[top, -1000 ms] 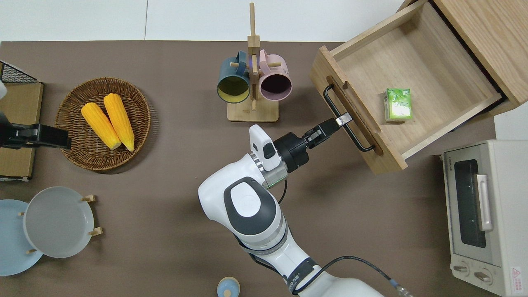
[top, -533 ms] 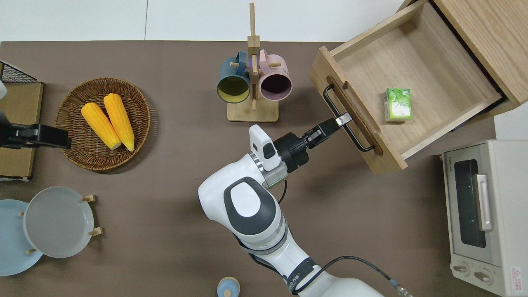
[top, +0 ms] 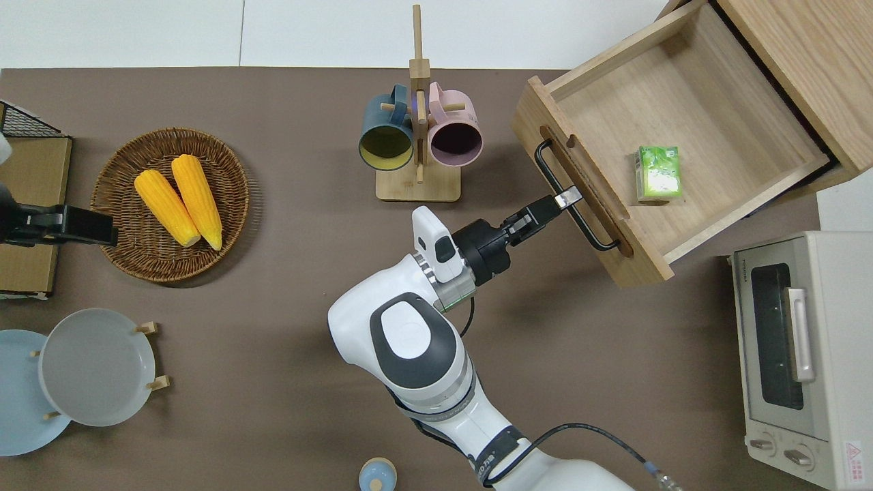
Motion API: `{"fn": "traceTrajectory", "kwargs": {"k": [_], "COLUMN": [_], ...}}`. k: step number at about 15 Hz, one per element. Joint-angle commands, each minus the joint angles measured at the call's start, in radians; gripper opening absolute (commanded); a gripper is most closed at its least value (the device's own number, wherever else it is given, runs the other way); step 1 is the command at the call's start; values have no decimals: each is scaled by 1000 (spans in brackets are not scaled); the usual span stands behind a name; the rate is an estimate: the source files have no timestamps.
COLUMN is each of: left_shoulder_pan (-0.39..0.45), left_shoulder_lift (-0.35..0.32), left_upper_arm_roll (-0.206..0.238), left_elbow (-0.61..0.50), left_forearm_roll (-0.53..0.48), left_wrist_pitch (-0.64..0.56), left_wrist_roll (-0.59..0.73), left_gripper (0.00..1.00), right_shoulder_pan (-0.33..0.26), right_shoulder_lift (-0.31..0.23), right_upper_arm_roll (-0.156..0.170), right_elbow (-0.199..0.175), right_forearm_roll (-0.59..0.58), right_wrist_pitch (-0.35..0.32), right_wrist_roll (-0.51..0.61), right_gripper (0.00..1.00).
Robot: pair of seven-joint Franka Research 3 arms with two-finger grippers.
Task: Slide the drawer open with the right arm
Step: 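Open the right gripper and back it away from the handle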
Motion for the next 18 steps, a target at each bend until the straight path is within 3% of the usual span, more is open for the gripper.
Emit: {"fn": "traceTrajectory", "kwargs": {"k": [1, 2, 12, 16, 18], "left_shoulder_pan": [-17, -17, -17, -17, -17], "left_shoulder_lift": [12, 12, 12, 12, 12], "left_upper_arm_roll": [16, 16, 16, 16, 16], "left_elbow": [20, 20, 20, 20, 20], "left_forearm_roll": [15, 15, 15, 15, 15], "left_wrist_pitch": [1, 1, 1, 1, 1], "left_wrist_roll": [6, 6, 6, 6, 6], "left_gripper": [998, 998, 998, 995, 998], "right_shoulder_pan": [62, 60, 65, 65, 59], "right_shoulder_lift": [1, 1, -9, -33, -74], "right_upper_arm_roll": [7, 7, 7, 7, 6], "right_elbow": [24, 24, 28, 128, 142], "right_forearm_roll": [-15, -12, 34, 204, 283], "right_wrist_pitch": [3, 3, 3, 3, 14], "right_wrist_roll": [-6, -4, 27, -22, -52], "right_gripper": [880, 984, 987, 985, 985]}}
